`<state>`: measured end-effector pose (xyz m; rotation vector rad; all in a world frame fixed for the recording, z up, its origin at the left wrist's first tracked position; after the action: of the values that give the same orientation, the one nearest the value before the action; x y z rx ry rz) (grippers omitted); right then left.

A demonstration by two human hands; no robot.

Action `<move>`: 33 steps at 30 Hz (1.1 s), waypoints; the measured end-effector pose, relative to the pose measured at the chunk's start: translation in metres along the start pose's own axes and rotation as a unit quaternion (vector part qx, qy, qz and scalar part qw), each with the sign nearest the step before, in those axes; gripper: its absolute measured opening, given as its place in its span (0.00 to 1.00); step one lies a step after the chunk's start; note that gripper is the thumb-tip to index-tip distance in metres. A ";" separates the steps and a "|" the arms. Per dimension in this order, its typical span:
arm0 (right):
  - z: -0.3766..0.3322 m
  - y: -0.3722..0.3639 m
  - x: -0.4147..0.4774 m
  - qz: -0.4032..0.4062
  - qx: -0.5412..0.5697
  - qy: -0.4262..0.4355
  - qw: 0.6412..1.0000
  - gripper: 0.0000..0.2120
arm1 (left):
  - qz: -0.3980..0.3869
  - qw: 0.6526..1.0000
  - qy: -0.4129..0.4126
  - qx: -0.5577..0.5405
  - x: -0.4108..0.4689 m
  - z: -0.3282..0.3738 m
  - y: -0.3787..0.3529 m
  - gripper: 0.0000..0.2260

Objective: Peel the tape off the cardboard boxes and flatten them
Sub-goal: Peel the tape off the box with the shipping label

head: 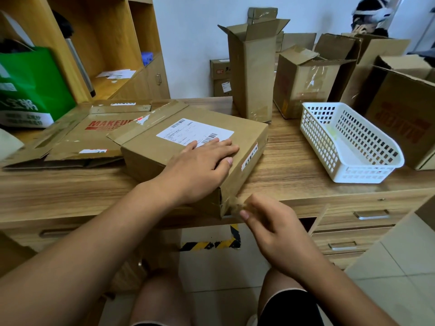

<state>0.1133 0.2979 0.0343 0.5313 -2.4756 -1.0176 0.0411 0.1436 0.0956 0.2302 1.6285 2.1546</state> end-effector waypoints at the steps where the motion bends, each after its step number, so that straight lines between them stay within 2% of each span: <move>1: 0.005 0.004 0.001 0.026 0.011 -0.006 1.000 0.12 | 0.000 1.000 0.003 0.000 0.000 0.002 0.000 0.20; 4: 0.020 0.010 0.006 0.095 0.060 -0.040 0.993 0.11 | -0.004 1.000 0.008 0.007 0.000 0.009 0.000 0.21; 7: 0.026 0.014 0.012 0.128 0.087 -0.075 0.985 0.12 | -0.011 1.000 0.009 0.012 -0.003 0.014 0.002 0.20; 12: 0.046 0.018 0.021 0.126 0.164 -0.116 0.971 0.05 | -0.071 0.997 -0.026 0.031 -0.011 0.008 0.005 0.28; 16: 0.052 0.016 0.020 0.146 0.313 -0.140 0.928 0.03 | -0.104 0.993 -0.036 0.046 -0.014 0.000 0.005 0.36; 22: 0.049 0.015 0.018 0.161 0.358 -0.132 0.910 0.04 | -0.076 0.995 -0.034 0.059 -0.009 -0.002 0.003 0.33; 28: 0.049 0.017 0.022 0.160 0.316 -0.143 0.924 0.08 | -0.073 0.996 -0.032 0.046 -0.008 -0.002 0.004 0.32; 31: 0.047 0.022 0.023 0.144 0.337 -0.135 0.921 0.20 | -0.072 0.996 -0.031 0.035 -0.008 -0.003 0.005 0.32; 33: 0.045 0.025 0.026 0.098 0.354 -0.123 0.922 0.23 | -0.071 0.996 -0.032 0.031 -0.008 -0.003 0.005 0.32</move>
<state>0.0636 0.3274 0.0291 0.3542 -3.0235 -0.0791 0.0463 0.1362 0.1004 0.1938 1.6260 1.9735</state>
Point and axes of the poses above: each hand's wrist, its own x-axis towards the middle knuckle, its own y-axis out of the back of the hand, z = x × y, the point moved 6 cm from there along x, towards the middle knuckle, and after that the axes turned 14 degrees about -z, right-handed, at the moved point
